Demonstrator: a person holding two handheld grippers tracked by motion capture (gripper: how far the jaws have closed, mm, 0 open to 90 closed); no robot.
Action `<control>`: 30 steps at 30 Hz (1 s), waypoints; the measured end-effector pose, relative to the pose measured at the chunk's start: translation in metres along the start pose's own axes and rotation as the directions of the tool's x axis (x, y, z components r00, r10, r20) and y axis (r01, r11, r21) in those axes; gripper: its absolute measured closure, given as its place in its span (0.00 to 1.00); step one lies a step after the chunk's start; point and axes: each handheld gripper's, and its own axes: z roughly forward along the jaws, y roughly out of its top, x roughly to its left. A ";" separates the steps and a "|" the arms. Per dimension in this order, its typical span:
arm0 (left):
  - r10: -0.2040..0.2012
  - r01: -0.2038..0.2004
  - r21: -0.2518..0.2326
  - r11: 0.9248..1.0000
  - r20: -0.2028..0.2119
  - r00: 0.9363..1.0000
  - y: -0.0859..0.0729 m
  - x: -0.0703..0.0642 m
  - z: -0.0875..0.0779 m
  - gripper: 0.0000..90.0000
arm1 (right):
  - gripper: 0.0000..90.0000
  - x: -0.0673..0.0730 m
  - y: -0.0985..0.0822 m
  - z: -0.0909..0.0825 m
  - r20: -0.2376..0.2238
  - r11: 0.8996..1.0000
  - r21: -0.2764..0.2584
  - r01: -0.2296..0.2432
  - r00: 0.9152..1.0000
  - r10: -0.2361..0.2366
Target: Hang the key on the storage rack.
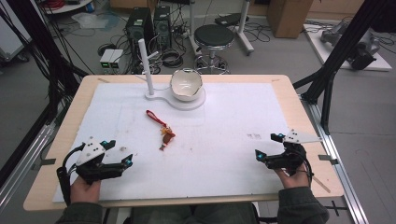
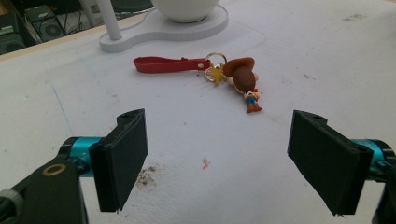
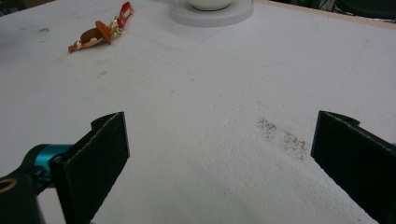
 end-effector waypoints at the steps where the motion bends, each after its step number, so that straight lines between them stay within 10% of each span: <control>1: 0.000 0.000 0.000 1.000 0.000 1.000 0.000 0.000 0.000 0.23 | 0.04 0.000 0.000 0.000 0.001 1.000 -0.007 0.008 1.000 -0.008; 30: 0.002 -0.002 0.004 1.000 0.002 1.000 0.000 0.000 0.002 0.23 | 0.04 0.002 0.003 0.006 -0.033 1.000 0.008 -0.005 0.999 0.005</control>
